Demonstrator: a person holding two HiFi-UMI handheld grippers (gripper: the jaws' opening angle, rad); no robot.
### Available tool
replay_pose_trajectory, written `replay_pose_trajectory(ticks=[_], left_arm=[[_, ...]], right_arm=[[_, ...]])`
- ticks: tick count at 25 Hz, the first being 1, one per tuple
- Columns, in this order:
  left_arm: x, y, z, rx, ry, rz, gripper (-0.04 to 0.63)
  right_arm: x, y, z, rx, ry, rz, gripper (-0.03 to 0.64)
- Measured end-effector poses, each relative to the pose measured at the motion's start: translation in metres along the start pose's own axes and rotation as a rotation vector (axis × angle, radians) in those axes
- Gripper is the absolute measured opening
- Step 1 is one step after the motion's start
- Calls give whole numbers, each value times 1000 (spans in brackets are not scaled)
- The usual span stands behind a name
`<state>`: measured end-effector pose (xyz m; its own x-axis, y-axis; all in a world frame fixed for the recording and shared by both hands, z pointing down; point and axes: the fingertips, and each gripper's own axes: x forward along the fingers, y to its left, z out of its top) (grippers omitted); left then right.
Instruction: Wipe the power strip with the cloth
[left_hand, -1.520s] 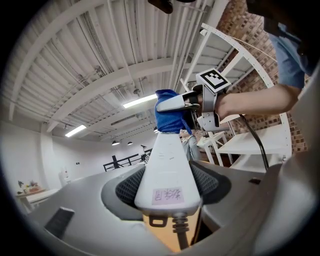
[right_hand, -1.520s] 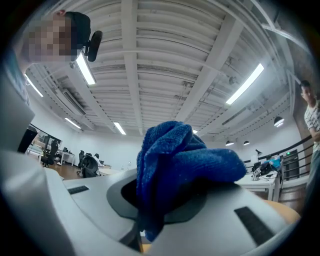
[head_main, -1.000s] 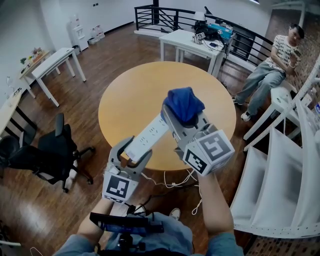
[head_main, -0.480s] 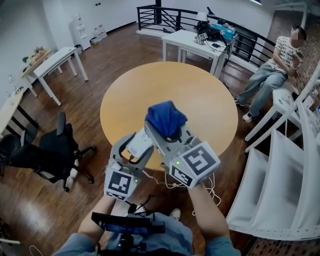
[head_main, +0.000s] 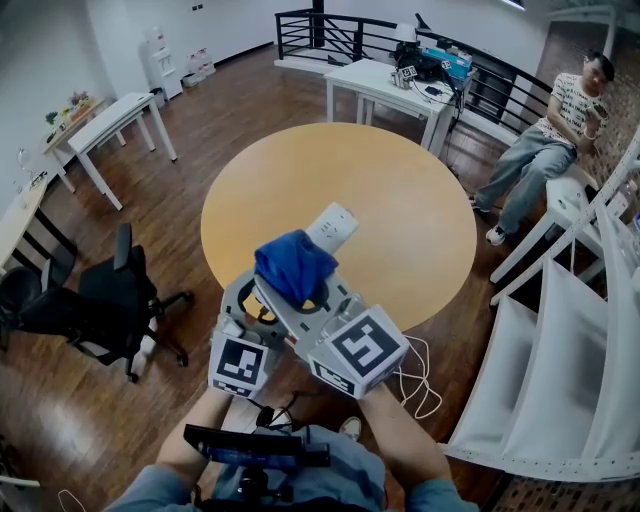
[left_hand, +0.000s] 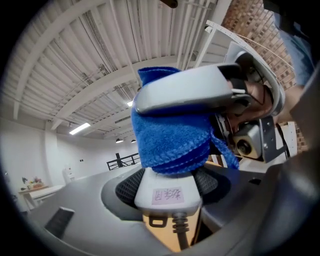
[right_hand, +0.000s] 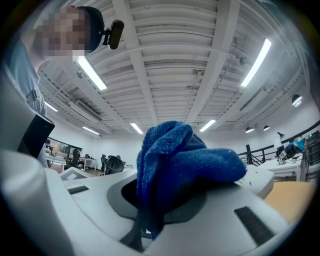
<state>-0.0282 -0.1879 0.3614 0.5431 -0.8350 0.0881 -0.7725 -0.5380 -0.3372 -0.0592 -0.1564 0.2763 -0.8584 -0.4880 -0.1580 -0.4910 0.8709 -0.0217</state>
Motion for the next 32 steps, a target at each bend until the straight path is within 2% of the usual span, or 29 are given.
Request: replay_pose_trajectory(ticks=[9, 13, 16, 22, 32], left_arm=[[-3, 4, -1, -26, -4, 1, 285], [-3, 8, -1, -106, -21, -9, 285], [-8, 18, -1, -155, -40, -10, 285], [-12, 27, 2, -243, -89, -21, 285], [-22, 24, 10, -220, -123, -36, 285]], right_arm=[[4, 21, -5, 26, 6, 41, 57], [-11, 2, 9, -22, -73, -16, 57], [-25, -13, 16, -5, -114, -55, 57], [-41, -28, 11, 22, -113, -87, 57], [-55, -55, 20, -3, -118, -156, 57]])
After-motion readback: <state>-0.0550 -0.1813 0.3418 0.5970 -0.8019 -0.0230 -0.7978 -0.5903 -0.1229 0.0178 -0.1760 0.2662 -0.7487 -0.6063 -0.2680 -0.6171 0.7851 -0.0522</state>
